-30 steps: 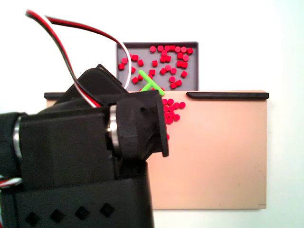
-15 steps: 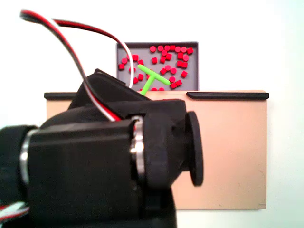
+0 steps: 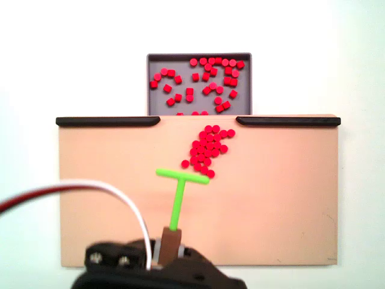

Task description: Push granules from left to the grey container

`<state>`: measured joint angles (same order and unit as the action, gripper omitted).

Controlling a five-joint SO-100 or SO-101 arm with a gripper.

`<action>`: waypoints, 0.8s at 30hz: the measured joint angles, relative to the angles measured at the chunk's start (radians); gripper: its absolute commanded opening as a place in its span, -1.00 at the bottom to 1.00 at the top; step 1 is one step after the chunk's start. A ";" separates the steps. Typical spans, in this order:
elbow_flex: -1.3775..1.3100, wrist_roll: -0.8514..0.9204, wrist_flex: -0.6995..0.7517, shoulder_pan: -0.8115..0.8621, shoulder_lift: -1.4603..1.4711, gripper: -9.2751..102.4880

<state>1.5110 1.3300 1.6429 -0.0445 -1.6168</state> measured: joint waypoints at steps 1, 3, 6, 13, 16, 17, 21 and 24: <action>0.049 0.026 -0.006 0.003 -0.041 -0.84; 0.133 0.072 -0.008 0.005 -0.114 -0.84; 0.222 0.118 -0.006 0.005 -0.206 -0.84; 0.255 0.167 -0.005 0.005 -0.253 -0.84; 0.255 0.193 -0.006 0.005 -0.253 -0.84; 0.255 0.201 -0.006 0.005 -0.253 -0.84; 0.255 0.215 -0.012 0.005 -0.253 -0.84; 0.255 0.215 -0.012 0.005 -0.253 -0.84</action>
<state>1.7656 1.5447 1.6306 -0.0399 -1.8699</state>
